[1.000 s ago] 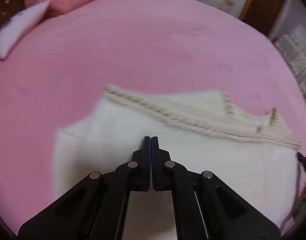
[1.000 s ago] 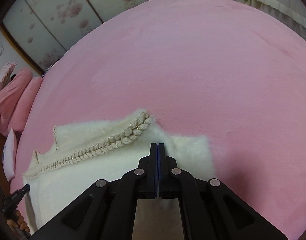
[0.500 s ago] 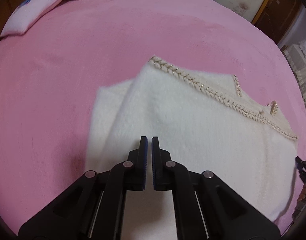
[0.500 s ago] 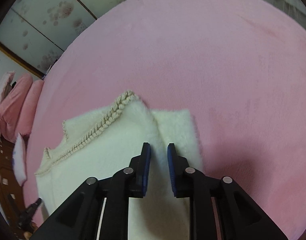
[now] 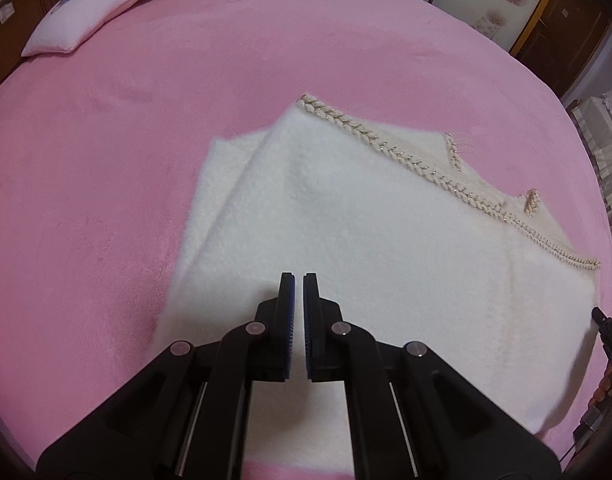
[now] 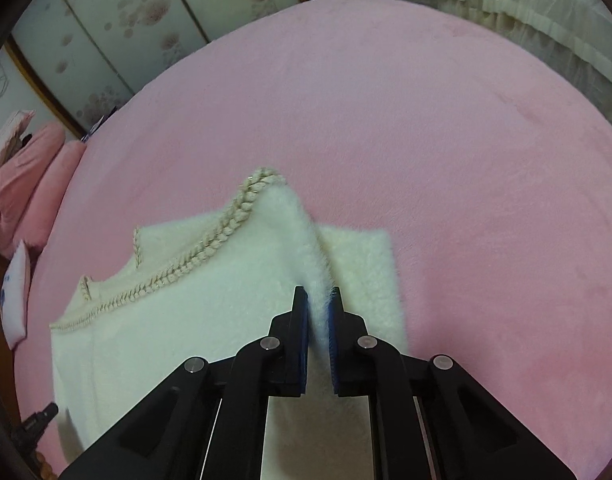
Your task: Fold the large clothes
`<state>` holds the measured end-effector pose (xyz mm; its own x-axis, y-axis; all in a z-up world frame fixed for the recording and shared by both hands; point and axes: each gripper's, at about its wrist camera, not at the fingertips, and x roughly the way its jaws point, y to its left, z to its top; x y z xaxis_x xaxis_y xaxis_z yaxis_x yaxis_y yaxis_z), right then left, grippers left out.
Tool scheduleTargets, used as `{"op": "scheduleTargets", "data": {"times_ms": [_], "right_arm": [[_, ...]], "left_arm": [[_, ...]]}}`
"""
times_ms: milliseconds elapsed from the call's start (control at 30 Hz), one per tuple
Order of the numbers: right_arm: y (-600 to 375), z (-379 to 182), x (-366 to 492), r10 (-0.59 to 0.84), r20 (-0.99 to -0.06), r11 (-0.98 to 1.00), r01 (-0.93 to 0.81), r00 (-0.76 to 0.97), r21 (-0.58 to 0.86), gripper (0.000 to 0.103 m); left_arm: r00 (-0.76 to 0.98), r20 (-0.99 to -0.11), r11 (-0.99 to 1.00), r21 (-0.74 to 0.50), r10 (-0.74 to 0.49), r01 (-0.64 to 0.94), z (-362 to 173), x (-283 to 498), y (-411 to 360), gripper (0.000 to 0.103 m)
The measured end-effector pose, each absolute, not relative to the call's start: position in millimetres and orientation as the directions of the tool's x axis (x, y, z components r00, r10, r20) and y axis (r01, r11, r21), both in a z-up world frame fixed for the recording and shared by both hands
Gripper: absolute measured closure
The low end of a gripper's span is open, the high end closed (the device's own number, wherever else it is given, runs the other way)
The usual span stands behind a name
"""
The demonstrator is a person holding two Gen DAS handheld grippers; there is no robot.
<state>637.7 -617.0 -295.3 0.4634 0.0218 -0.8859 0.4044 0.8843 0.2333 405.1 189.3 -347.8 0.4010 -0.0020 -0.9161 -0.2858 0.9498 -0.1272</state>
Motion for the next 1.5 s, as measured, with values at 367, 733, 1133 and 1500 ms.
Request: {"op": "scheduleTargets", "data": {"times_ms": [367,733,1133,1500], "right_arm": [[-611,-314,620,-0.091,-0.905,0.908,0.408,0.416,0.096,0.087],[-435,-281,632,0.371,-0.819,0.904,0.033,0.438,0.427,0.049],[-356,-366,671,0.507,-0.84,0.862,-0.102,0.195,0.496,0.103],[-453,-386,670,0.262,-0.951,0.962,-0.122,0.167,0.243,0.103]], "left_arm": [[0.335,-0.941,0.964,-0.133,-0.049,-0.232,-342,384,171,0.101],[0.287,-0.91,0.942,-0.329,-0.298,-0.068,-337,370,86,0.101],[0.176,-0.959,0.975,-0.217,-0.223,0.05,-378,429,49,0.102],[0.246,-0.948,0.98,0.199,0.2,-0.03,-385,413,127,0.102]]}}
